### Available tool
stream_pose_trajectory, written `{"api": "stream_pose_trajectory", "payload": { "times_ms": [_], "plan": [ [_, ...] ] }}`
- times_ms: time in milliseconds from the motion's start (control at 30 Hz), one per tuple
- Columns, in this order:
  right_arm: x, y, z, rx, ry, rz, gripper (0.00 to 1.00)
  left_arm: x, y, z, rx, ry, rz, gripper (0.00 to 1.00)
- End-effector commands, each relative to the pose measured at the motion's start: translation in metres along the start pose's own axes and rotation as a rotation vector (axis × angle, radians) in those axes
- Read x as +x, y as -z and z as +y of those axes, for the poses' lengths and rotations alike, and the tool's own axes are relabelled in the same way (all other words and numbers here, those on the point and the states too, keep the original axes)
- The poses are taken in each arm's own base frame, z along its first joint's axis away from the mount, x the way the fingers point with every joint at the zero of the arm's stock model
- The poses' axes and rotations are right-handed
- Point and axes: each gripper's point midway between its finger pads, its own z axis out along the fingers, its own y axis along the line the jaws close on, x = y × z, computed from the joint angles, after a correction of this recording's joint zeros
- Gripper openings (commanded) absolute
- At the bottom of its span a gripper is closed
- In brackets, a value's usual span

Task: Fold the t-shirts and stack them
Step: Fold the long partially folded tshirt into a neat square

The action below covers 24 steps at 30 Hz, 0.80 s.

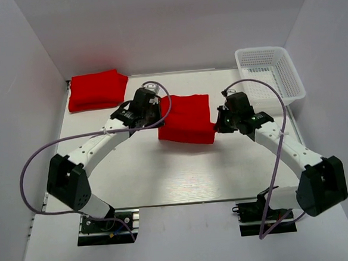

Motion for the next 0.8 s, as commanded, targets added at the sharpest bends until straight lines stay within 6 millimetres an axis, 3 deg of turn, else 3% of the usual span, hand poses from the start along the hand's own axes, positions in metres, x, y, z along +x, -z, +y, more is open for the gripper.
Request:
{"api": "stream_pose_trajectory", "payload": {
  "times_ms": [0,33,67,100,133,267,300,400,433,500,600,767],
  "plan": [
    [-0.054,-0.003,-0.011,0.096,0.0,-0.131,0.0,-0.038,-0.009,0.012,-0.111,0.022,-0.071,0.0],
    [-0.06,-0.009,-0.014,0.109,0.003,-0.133,0.0,-0.055,-0.008,0.013,-0.126,0.019,-0.101,0.0],
    [-0.077,-0.009,-0.014,0.116,0.002,-0.16,0.0,-0.061,-0.011,0.019,-0.148,0.026,-0.106,0.0],
    [-0.081,-0.016,-0.019,0.13,0.006,-0.155,0.0,-0.061,-0.021,0.021,-0.165,0.025,-0.096,0.0],
    [-0.092,-0.015,-0.019,0.131,0.032,-0.172,0.0,-0.075,-0.021,0.028,-0.183,0.032,-0.122,0.0],
    [-0.106,-0.035,-0.024,0.127,0.01,-0.144,0.0,-0.093,-0.037,0.036,-0.203,0.043,-0.131,0.0],
    [-0.117,-0.034,-0.02,0.104,0.01,-0.158,0.0,-0.104,-0.037,0.04,-0.204,0.045,-0.155,0.0],
    [-0.114,-0.052,-0.027,0.091,0.009,-0.115,0.0,-0.108,-0.056,0.054,-0.228,0.052,-0.133,0.0],
    [-0.12,-0.057,-0.021,0.055,0.008,-0.109,0.0,-0.117,-0.059,0.051,-0.222,0.043,-0.146,0.0],
    [-0.124,-0.07,-0.027,0.058,0.006,-0.093,0.0,-0.117,-0.076,0.063,-0.229,0.05,-0.119,0.0],
    [-0.134,-0.082,-0.03,0.049,-0.003,-0.087,0.0,-0.134,-0.084,0.066,-0.215,0.055,-0.137,0.0],
    [-0.147,-0.106,-0.037,0.027,-0.021,-0.07,0.0,-0.136,-0.118,0.086,-0.224,0.065,-0.117,0.0]
  ]
}}
